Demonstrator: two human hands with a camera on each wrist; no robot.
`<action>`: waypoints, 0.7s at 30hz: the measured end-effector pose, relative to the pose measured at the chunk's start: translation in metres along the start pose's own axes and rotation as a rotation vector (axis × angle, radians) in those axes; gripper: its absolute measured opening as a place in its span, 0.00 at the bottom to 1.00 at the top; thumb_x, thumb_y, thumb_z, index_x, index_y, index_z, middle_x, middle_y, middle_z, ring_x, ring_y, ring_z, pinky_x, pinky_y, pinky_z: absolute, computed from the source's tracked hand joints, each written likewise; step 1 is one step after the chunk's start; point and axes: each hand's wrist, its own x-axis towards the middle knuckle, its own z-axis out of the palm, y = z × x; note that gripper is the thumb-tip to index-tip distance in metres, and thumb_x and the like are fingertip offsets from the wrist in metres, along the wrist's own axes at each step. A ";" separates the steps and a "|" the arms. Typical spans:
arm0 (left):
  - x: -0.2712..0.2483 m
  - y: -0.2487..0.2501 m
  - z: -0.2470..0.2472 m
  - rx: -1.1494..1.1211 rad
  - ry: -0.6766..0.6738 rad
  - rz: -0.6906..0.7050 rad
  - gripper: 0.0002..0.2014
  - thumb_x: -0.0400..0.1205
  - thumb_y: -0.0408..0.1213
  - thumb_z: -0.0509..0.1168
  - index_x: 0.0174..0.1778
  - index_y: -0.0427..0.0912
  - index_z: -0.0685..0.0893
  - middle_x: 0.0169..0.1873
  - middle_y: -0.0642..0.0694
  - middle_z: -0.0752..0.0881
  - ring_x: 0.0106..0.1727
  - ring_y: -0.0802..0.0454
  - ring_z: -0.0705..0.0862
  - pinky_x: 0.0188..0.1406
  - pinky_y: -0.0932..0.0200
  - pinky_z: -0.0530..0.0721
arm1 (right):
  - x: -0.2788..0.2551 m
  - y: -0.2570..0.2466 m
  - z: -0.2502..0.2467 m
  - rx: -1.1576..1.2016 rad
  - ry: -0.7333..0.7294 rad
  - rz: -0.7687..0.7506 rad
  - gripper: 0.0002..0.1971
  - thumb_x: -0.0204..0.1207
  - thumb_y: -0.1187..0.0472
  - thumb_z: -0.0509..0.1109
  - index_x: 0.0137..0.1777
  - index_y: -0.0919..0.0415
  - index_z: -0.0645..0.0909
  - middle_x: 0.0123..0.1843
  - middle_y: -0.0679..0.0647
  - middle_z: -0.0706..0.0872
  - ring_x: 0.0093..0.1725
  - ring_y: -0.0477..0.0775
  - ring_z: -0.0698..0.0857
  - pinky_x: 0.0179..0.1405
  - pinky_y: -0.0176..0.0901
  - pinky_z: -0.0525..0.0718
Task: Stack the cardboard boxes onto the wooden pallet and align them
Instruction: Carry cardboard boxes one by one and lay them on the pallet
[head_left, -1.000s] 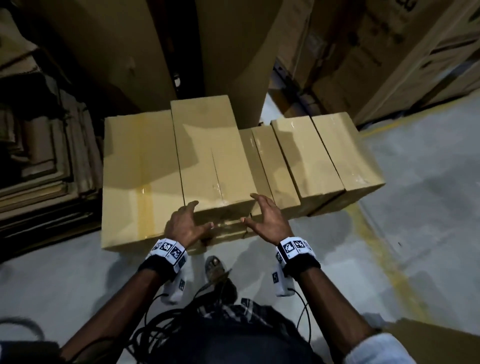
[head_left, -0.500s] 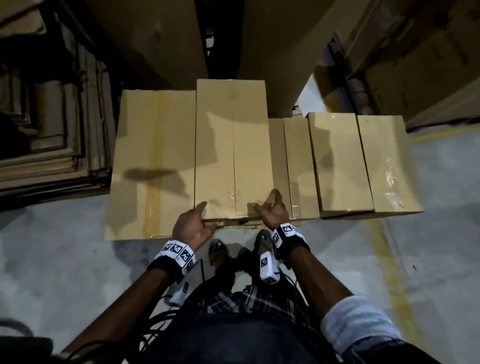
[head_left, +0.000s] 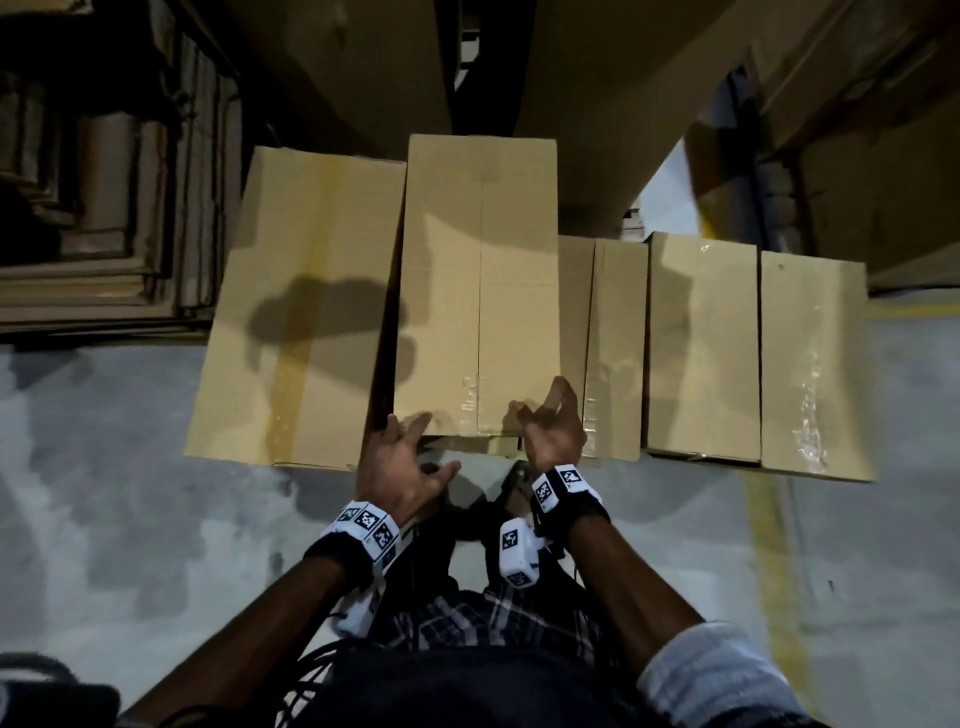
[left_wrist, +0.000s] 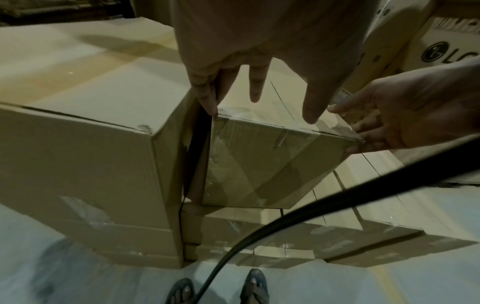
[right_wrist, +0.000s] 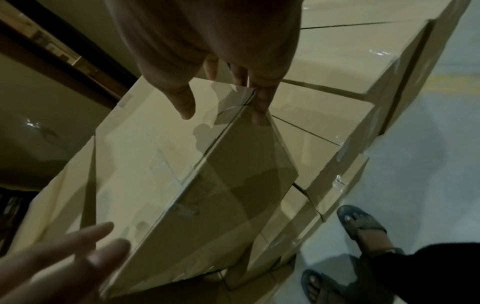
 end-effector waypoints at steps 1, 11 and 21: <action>0.000 0.007 -0.001 -0.043 0.011 0.000 0.46 0.71 0.75 0.63 0.85 0.57 0.70 0.80 0.43 0.75 0.76 0.36 0.76 0.76 0.42 0.79 | 0.006 0.001 -0.005 -0.009 0.009 -0.027 0.42 0.69 0.50 0.87 0.82 0.48 0.73 0.67 0.53 0.89 0.63 0.51 0.88 0.72 0.50 0.84; 0.037 0.021 0.008 -0.256 -0.069 -0.104 0.48 0.73 0.78 0.66 0.88 0.70 0.56 0.83 0.39 0.74 0.80 0.32 0.74 0.77 0.36 0.77 | 0.044 -0.001 -0.059 -0.409 -0.356 -0.281 0.50 0.71 0.33 0.80 0.89 0.35 0.56 0.89 0.46 0.66 0.84 0.57 0.71 0.83 0.58 0.72; 0.095 0.017 0.012 -0.372 -0.028 -0.004 0.54 0.68 0.79 0.71 0.87 0.78 0.49 0.87 0.51 0.68 0.81 0.37 0.76 0.82 0.42 0.74 | 0.090 -0.015 -0.041 -0.486 -0.445 -0.418 0.51 0.74 0.31 0.76 0.90 0.33 0.48 0.91 0.39 0.57 0.85 0.62 0.70 0.83 0.64 0.71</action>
